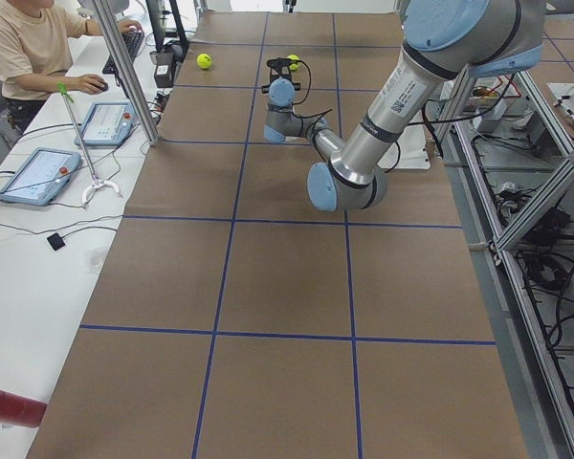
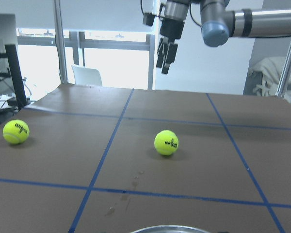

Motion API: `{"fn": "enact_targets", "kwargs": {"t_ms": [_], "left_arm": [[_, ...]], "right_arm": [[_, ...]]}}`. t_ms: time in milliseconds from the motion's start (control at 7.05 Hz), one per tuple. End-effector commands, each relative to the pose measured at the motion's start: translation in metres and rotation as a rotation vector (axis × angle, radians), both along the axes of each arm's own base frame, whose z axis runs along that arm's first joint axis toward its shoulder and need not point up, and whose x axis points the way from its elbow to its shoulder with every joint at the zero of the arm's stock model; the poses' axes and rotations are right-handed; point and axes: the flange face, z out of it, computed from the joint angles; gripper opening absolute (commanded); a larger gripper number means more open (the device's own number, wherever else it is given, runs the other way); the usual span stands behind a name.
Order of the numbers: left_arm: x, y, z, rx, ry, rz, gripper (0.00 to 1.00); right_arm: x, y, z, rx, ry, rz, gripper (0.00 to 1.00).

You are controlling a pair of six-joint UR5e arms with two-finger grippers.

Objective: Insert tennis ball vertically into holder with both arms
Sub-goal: 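Lift and rotate the can upright with the left gripper, set it down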

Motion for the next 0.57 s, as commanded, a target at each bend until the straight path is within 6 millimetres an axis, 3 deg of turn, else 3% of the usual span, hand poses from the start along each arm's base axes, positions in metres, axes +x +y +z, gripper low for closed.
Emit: {"fn": "enact_targets", "kwargs": {"t_ms": [0,142,284,425], "left_arm": [[0.020,0.026,0.016,0.025,0.164,-0.011,0.69],[0.038,0.042,0.019,0.019,0.238,-0.015,0.69],[0.043,0.048,0.019,-0.010,0.289,-0.054,0.69],[0.035,0.044,0.019,-0.037,0.356,-0.108,0.68]], "right_arm": [[0.000,0.000,-0.002,0.003,0.000,0.000,1.00],[0.000,0.000,-0.002,0.005,0.000,0.000,1.00],[0.000,0.000,-0.003,0.006,0.000,0.000,1.00],[0.000,0.000,-0.003,0.006,0.000,0.000,1.00]]}}
